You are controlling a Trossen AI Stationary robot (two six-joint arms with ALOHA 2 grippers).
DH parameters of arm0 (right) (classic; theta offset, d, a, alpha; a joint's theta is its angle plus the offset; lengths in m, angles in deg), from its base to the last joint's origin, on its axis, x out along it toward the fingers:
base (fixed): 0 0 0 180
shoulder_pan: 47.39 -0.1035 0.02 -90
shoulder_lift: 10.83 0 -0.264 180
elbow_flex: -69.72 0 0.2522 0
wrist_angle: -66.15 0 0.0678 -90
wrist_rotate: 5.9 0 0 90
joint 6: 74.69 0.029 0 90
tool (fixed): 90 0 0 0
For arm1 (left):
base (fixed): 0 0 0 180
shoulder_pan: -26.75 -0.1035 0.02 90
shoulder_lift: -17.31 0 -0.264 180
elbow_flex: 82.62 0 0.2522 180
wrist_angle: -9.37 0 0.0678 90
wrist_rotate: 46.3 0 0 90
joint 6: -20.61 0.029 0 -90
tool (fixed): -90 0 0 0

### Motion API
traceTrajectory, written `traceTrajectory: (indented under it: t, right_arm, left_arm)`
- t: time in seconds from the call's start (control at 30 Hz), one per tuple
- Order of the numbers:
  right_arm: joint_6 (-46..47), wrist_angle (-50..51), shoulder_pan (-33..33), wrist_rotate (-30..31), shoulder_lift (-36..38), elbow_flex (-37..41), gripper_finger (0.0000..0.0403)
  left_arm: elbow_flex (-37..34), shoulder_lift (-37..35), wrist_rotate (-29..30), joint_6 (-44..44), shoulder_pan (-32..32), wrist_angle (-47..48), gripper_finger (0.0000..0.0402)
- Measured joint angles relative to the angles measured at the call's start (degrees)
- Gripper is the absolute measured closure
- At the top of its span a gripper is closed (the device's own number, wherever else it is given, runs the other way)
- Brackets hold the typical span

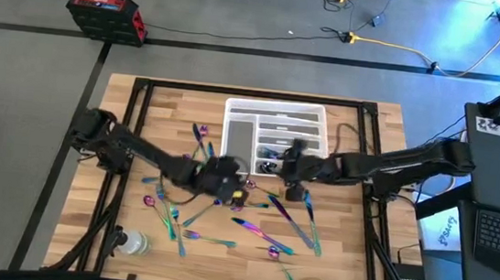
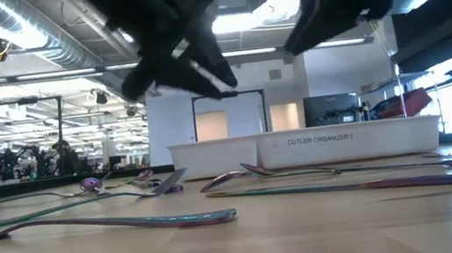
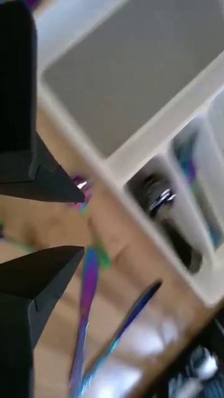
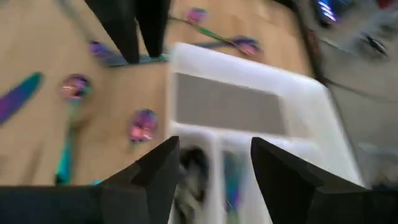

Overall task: Sort silverware
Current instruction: Put the blue spoon into the tray organizer

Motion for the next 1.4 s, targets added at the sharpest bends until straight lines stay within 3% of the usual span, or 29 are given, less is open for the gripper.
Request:
traceTrajectory:
  t: [0.17, 0.4, 0.7, 0.97, 1.17, 1.4]
  right_arm:
    - [-8.70, -18.03, -0.47, -9.75, -13.06, -0.19, 0.0220]
    - [-6.57, -19.82, -2.03, -15.28, -20.89, -1.99, 0.0220]
    - [6.62, -27.00, -2.32, -16.28, -28.51, -2.05, 0.0220]
    - [6.82, -27.64, -2.82, -14.22, -32.25, -2.08, 0.0228]
    - [7.26, -29.50, -3.87, -12.95, -33.74, -2.13, 0.0279]
    - [16.12, -27.80, -2.88, -10.07, -33.40, -3.32, 0.0391]
  left_arm:
    - [-7.97, -0.09, 0.14, 5.87, 8.67, -16.78, 0.0292]
    - [-12.62, -0.04, 6.54, 9.84, 15.67, -16.32, 0.0292]
    - [-19.35, 0.02, 6.17, 9.34, 15.02, -16.81, 0.0293]
    - [-19.41, 0.02, 3.17, 17.32, 13.48, -18.86, 0.0293]
    - [-19.44, 0.04, 1.62, 21.87, 11.94, -19.52, 0.0293]
    - [-19.44, 0.04, 1.23, 27.95, 9.41, -21.72, 0.0293]
